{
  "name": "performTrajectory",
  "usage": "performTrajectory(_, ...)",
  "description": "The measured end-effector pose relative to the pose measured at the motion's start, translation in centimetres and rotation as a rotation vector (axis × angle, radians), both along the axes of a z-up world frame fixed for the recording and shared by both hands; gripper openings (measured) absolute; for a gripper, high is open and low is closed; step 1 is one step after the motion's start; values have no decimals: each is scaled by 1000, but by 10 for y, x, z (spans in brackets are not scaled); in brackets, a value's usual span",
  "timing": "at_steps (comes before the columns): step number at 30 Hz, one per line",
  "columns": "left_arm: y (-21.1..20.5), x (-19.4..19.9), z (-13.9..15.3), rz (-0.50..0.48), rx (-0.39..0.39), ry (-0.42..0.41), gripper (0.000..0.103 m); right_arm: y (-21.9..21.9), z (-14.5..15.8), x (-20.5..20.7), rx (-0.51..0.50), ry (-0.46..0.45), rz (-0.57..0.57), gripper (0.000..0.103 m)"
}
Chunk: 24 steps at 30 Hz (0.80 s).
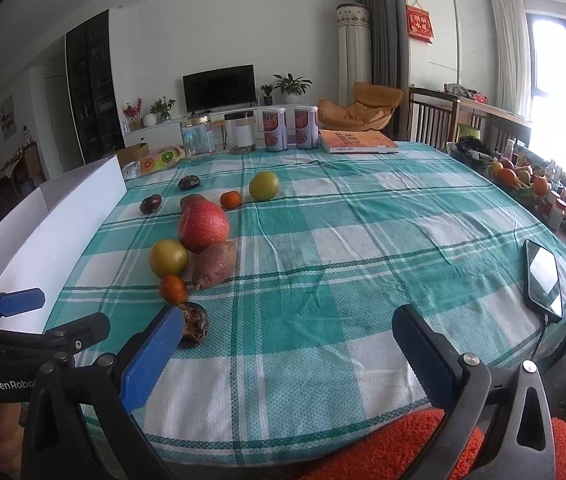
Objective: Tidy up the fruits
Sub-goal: 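Move the left tool toward the yellow pear on the tablecloth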
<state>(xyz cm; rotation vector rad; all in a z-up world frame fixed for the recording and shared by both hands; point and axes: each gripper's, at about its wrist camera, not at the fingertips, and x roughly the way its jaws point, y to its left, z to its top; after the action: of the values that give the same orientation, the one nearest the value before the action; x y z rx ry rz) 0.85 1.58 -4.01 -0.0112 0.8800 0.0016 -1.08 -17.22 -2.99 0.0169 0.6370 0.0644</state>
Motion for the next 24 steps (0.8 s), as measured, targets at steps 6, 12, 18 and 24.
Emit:
performTrajectory(6, 0, -2, 1, 0, 2, -9, 102, -5, -1, -1, 8, 4, -10, 103)
performTrajectory(12, 3, -2, -2, 5, -10, 1, 102, -4, -4, 1, -3, 19, -14, 103)
performTrajectory(18, 0, 0, -5, 0, -9, 9, 102, -6, -5, 1, 6, 22, -19, 103)
performTrajectory(24, 3, 1, -8, 7, -11, 23, 102, -6, -5, 1, 1, 25, -15, 103)
